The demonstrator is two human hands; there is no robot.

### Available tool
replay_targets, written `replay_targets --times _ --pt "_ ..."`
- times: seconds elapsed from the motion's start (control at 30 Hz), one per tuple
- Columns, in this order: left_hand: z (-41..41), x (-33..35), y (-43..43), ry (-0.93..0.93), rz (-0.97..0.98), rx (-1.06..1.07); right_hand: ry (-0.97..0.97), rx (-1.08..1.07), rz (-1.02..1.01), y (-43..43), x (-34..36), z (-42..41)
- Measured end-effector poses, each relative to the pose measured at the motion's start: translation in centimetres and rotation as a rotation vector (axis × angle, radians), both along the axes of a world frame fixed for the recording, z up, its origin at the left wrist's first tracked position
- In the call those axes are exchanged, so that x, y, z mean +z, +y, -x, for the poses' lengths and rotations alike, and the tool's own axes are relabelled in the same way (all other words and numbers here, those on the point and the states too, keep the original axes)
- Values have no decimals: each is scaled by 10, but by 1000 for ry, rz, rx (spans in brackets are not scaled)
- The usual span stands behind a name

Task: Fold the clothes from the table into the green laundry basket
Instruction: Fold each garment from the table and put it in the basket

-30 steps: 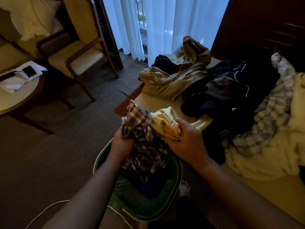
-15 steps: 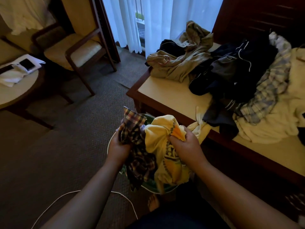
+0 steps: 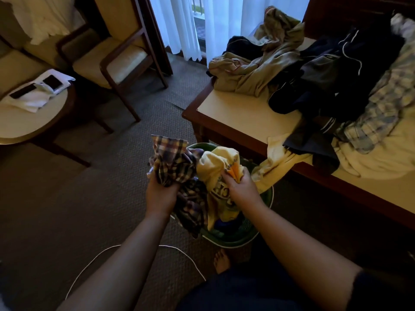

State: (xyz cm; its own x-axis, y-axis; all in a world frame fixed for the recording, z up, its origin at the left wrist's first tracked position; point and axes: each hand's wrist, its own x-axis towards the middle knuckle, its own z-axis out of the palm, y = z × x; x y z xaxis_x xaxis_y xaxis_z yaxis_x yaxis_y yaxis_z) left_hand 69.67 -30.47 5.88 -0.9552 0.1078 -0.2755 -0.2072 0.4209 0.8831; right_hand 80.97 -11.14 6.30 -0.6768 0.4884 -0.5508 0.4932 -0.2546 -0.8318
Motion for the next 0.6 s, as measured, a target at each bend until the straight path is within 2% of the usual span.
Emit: replay_targets --times 0.07,0.17,0.37,0.6 --pt "-6 -2 -3 -32 -3 -31 -158 138 -121 8 -11 -6" --pt "-16 -10 -3 -83 8 -69 -359 263 -184 19 -23 -24" --pt "-34 -15 7 -170 -24 -145 -346 321 -238 18 -25 -49" --pt "-41 -8 25 -186 -31 -230 -228 355 -250 11 -18 -56"
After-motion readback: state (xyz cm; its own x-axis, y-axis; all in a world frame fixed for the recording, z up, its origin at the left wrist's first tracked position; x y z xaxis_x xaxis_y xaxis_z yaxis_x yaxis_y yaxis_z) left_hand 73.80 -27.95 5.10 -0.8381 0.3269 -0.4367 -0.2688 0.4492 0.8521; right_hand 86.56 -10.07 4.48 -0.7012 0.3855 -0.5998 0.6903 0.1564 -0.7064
